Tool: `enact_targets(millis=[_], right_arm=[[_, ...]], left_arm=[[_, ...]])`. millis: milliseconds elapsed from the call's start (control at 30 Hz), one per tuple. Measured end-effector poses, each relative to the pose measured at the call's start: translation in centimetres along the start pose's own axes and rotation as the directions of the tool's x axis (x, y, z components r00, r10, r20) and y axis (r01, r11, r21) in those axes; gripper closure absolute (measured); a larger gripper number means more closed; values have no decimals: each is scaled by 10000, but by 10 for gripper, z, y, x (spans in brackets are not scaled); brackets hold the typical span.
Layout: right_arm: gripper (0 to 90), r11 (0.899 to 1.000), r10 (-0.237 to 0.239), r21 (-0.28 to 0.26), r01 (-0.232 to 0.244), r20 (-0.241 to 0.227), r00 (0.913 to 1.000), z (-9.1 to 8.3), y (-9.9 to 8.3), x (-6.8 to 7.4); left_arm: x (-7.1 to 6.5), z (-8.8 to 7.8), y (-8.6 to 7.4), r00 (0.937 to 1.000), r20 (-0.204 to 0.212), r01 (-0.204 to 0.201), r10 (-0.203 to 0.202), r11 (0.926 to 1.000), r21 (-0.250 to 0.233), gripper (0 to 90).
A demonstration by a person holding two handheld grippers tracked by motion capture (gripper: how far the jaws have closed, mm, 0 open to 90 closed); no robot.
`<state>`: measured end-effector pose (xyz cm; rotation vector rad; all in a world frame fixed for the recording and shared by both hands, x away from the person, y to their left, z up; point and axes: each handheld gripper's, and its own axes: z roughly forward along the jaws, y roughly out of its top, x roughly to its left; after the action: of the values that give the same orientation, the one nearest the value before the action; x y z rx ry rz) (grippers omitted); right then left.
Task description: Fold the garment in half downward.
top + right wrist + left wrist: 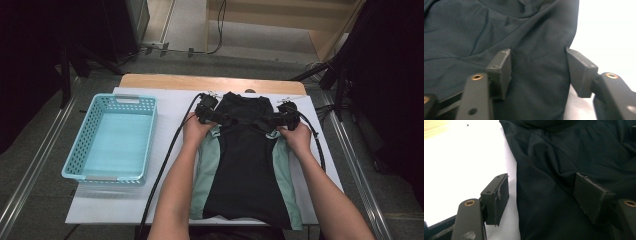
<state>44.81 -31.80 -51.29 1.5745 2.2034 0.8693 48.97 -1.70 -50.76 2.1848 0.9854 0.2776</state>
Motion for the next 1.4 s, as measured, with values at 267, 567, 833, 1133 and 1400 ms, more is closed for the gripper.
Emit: enact_targets(millis=[267, 567, 833, 1133, 1400], right_arm=[[693, 9996, 280, 13, -280, -610, 9977, -1, -1, 4], [790, 9978, 604, 306, -581, -800, 9950, -6, 2, 2], [798, 9978, 447, -457, -482, -752, 9962, -23, 12, 5], [798, 9980, 167, -596, -216, -808, 9966, -36, 33, 10], [798, 9941, -16, -1086, -82, -902, 9959, -61, 70, 18]], left_arm=[[-3, -4, -7, 9992, -344, 192, -200, 9996, -229, 581], [-4, -6, -2, 9906, 71, 1364, -1366, 9904, 230, 825], [3, -27, 8, 9810, 338, 1912, -1911, 9816, 1, 836], [7, -55, 19, 9799, 527, 1961, -1923, 9774, -791, 835], [14, -84, 37, 9825, 385, 1861, -1825, 9721, -1427, 835]])
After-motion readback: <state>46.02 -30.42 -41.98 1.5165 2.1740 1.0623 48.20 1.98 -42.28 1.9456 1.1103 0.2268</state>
